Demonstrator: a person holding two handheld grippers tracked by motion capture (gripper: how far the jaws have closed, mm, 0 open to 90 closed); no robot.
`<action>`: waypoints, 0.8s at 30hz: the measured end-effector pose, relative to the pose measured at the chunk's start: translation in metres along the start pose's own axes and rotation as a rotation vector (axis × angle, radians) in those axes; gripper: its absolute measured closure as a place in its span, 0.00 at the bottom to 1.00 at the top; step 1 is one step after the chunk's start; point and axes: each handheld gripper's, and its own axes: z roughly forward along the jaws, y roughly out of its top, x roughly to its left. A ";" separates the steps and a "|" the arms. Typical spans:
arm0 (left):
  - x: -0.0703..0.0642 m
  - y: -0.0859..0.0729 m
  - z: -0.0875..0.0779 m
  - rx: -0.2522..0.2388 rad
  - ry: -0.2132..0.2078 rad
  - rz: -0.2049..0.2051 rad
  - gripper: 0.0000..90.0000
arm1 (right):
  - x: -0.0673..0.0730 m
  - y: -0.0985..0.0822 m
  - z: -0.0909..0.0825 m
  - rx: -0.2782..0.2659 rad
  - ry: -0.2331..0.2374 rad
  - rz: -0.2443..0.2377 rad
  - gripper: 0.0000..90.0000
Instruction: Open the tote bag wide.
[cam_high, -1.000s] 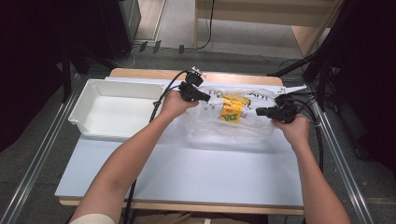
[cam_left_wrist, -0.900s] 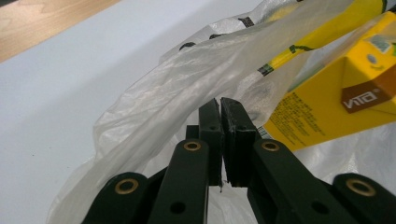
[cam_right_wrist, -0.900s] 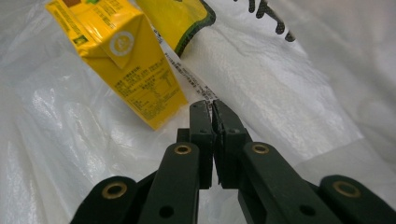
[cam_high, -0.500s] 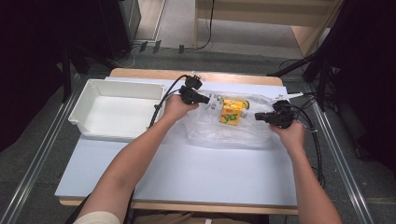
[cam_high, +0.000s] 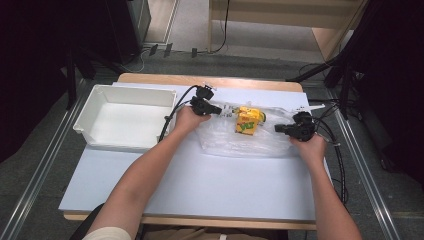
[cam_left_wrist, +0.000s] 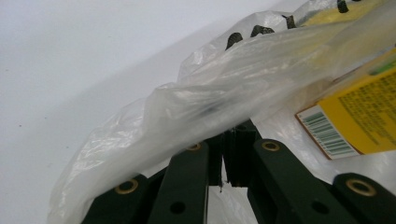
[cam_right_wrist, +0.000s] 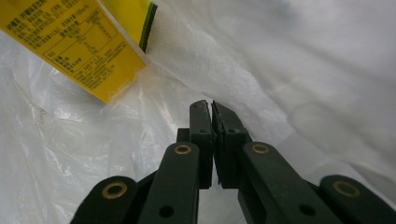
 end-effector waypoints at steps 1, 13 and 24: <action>0.001 0.000 0.001 -0.002 0.000 -0.006 0.98 | -0.001 -0.001 0.000 0.002 0.000 0.003 0.98; 0.012 -0.006 0.005 0.022 0.024 -0.030 0.98 | -0.013 -0.014 0.001 0.010 -0.051 0.055 1.00; 0.016 -0.011 0.004 -0.020 0.071 -0.072 1.00 | -0.018 -0.020 -0.006 -0.009 -0.123 0.079 1.00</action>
